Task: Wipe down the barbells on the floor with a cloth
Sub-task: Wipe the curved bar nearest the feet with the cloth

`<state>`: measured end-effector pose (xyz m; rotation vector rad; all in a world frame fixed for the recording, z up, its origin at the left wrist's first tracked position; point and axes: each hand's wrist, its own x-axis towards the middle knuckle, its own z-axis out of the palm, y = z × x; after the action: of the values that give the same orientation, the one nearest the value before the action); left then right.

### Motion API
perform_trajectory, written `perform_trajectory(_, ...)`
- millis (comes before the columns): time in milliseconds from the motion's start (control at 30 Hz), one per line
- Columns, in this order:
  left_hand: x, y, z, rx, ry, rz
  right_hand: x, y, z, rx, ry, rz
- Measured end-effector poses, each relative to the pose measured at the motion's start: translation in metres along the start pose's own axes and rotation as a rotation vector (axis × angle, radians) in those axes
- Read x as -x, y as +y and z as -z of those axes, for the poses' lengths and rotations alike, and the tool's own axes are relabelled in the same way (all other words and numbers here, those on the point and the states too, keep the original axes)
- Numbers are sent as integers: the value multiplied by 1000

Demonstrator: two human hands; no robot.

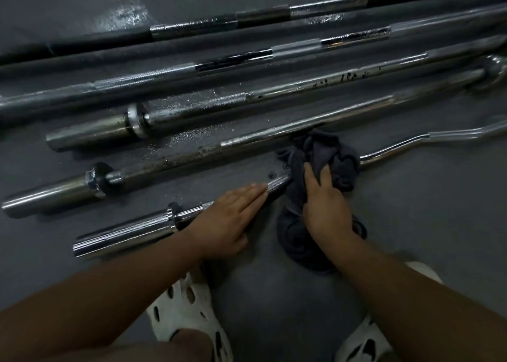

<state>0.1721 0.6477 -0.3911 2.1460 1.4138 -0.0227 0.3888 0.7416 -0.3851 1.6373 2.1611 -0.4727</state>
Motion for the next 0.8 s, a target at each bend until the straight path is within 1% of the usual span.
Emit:
perform_trajectory(67,3,-2,3,9,-6,3,5,6,3,37,-9,57)
perform_trajectory(133,8,-3,8,2,-2,8,12,12,6,77,7,157)
perform_trajectory(233,12,2,23,-33,28,26,26,22,14,73,-6,300)
perform_trajectory(400,18,32,65,-141,121,33,49,44,44,88,89,355)
perform_trajectory(500,28,63,95,-247,179,46,68,56,67,102,181,399)
perform_trajectory(600,38,106,121,-289,231,84,97,72,96,92,290,435)
perform_trajectory(800,66,215,165,-313,230,146,185,107,155,103,511,510)
